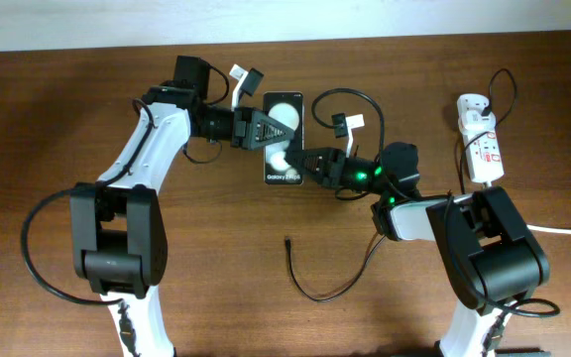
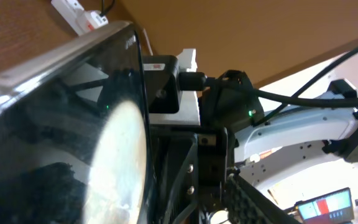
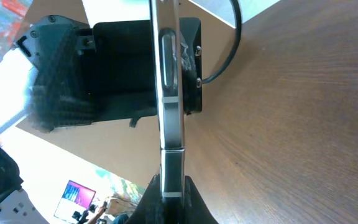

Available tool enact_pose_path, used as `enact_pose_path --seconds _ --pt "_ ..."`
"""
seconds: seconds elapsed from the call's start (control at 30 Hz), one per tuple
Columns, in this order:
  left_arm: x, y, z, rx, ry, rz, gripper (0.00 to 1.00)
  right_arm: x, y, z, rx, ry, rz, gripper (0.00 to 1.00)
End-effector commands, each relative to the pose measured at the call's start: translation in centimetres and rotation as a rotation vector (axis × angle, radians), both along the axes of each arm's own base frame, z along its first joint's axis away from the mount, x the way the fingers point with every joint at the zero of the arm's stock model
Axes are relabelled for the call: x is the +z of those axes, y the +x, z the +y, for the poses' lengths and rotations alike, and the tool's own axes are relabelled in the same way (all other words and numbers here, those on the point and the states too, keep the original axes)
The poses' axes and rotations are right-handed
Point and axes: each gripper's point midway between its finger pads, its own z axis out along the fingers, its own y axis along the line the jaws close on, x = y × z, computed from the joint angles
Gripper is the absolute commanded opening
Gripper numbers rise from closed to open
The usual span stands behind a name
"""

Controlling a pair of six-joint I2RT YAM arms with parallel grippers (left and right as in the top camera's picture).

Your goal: Plug charger to phone and switch on socket

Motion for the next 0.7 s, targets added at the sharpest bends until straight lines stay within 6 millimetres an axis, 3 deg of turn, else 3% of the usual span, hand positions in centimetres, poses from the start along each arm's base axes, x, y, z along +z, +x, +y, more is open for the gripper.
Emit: enact_pose_path --seconds 0.0,0.13,0.47,0.67 --pt "3.7 -1.3 -0.7 -0.061 -0.132 -0.059 0.31 -0.4 0.0 0.4 -0.001 0.005 0.056 0.04" --pt "3.6 -2.2 -2.0 -0.095 -0.133 -0.056 0.25 -0.4 0.5 0.2 -0.035 0.006 0.057 0.04" --pt "3.8 -1.7 -1.9 -0.096 -0.144 -0.122 0.34 1.0 3.6 -0.3 -0.258 0.050 0.003 0.04" --pt "3.8 0.0 0.7 -0.028 -0.139 -0.127 0.40 1.0 4.4 -1.5 -0.298 0.051 0.003 0.04"
